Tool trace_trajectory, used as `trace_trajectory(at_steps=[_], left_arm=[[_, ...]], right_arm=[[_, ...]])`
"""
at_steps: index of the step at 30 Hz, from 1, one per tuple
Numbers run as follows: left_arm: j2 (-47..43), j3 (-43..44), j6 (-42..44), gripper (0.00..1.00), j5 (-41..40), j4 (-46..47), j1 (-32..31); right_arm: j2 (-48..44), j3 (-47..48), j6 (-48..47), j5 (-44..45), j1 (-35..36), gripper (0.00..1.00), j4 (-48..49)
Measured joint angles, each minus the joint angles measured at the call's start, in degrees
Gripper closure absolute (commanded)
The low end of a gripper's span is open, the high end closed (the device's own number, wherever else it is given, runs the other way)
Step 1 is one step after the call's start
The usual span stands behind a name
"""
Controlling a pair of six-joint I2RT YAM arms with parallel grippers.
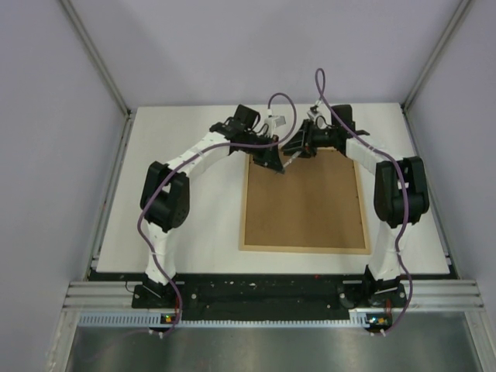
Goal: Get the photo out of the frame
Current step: Adjust the screwdriver.
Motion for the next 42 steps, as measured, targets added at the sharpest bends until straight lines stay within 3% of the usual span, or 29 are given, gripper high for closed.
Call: trace_trajectory(at_steps=[7, 13, 18, 42], left_arm=[[-0.17, -1.4, -0.48, 1.0, 0.98, 0.04, 0.02], [-0.87, -1.77, 0.35, 1.0, 1.11, -0.61, 0.02], [-1.9, -1.79, 1.6, 1.0, 1.9, -1.55, 0.02], [-2.01, -1.79, 3.56, 1.0, 4.83, -4.68, -0.11]], right_arm=[[0.0, 0.5, -7.21, -4.98, 0.0, 0.56, -5.4], [0.0, 2.23, -12.76, -8.04, 0.0, 0.64, -11.32], [0.02, 3.56, -16.44, -10.49, -0.02, 0.65, -15.78], [0.07, 4.59, -20.48, -12.41, 2.49, 0.73, -21.14]])
